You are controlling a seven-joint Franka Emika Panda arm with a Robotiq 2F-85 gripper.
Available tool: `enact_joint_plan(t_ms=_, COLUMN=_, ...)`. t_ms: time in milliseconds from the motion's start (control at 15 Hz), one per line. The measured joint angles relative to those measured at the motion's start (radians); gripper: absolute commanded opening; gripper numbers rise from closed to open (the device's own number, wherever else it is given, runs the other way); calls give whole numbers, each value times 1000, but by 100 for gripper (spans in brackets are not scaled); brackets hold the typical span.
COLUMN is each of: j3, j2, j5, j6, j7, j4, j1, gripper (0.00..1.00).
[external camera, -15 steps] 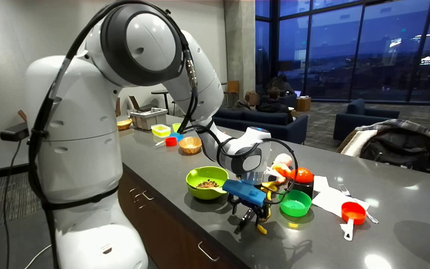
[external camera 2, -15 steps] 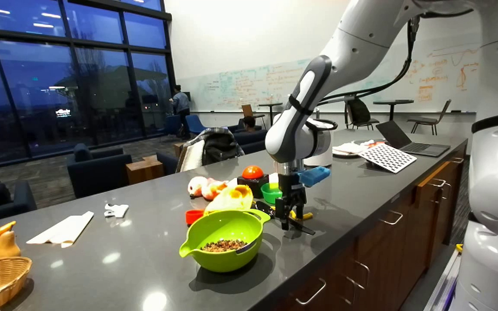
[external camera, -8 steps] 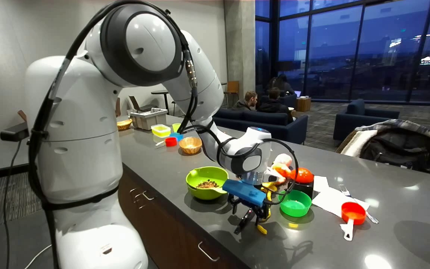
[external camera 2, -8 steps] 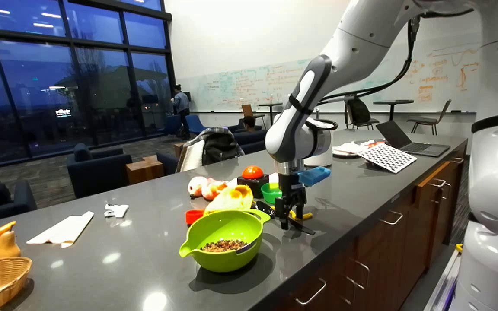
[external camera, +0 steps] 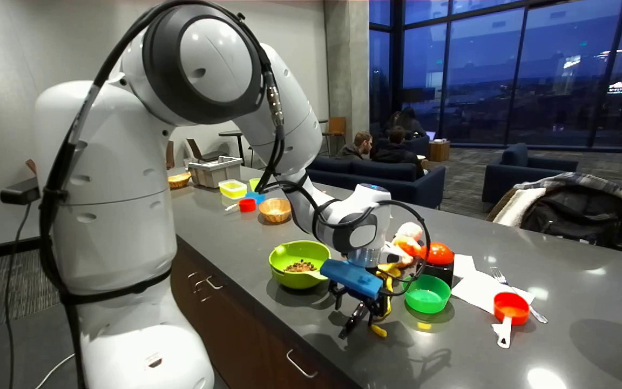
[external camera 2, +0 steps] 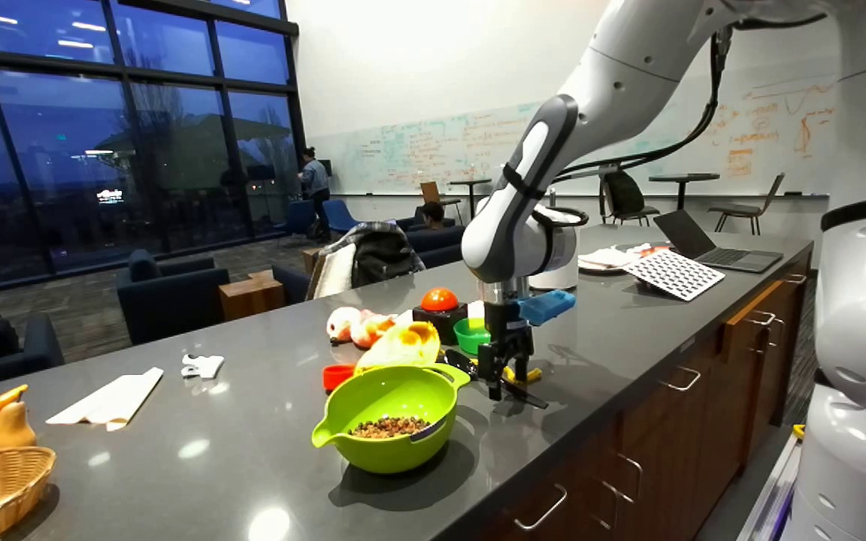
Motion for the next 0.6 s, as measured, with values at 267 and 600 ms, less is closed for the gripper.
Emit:
enact_joint_plan(t_ms=267, j3=1, j2=-7, j5=-8, j6=0, j7=19, j4=-6, j1=4, gripper=100)
enact_joint_plan(t_ms=600, j3=4, j2=-26, j5=-45, j6=0, j7=62, j4=-20, j1=14, gripper=100)
